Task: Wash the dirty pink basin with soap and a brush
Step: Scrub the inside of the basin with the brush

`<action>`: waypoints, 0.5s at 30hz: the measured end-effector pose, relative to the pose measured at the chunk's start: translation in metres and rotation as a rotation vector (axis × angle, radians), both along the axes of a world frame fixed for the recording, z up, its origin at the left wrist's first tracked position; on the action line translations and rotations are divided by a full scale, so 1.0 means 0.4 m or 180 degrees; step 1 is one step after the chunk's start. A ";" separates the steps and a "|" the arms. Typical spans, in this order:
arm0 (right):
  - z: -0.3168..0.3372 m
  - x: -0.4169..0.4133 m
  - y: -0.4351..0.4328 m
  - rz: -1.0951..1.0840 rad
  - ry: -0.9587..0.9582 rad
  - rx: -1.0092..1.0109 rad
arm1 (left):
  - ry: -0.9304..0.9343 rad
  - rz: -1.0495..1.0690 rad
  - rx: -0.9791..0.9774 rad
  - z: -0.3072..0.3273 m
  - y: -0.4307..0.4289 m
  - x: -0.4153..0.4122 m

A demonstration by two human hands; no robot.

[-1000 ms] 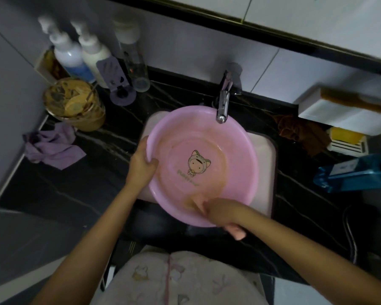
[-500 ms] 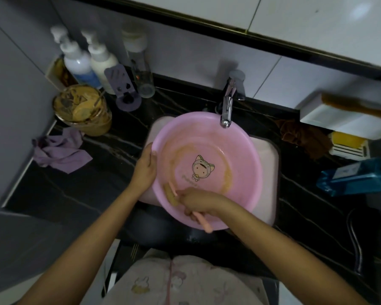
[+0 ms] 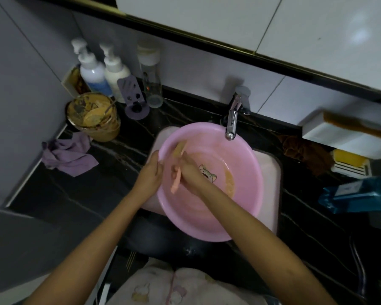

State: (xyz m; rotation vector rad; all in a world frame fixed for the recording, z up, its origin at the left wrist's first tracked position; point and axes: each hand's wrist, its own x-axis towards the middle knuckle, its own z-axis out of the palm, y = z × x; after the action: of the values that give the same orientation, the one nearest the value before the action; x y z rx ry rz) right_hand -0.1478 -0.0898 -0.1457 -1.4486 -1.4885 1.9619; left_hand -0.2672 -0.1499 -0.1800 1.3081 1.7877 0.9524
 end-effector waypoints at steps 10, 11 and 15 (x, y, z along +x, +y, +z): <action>-0.006 0.023 -0.018 0.0507 -0.0231 0.0289 | 0.0066 0.0173 -0.0150 0.009 0.000 0.013; -0.014 0.009 0.012 0.0363 -0.0211 0.0486 | 0.0054 0.0123 -0.0140 0.007 0.000 0.013; -0.043 0.048 -0.026 0.0642 -0.0344 0.0470 | 0.0098 0.0087 -0.0154 0.000 -0.003 0.001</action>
State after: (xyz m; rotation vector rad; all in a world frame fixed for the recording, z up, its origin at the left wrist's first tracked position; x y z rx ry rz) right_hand -0.1287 -0.1001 -0.1631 -1.4096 -1.8500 1.8611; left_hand -0.2667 -0.1510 -0.1801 1.2775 1.8449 0.9026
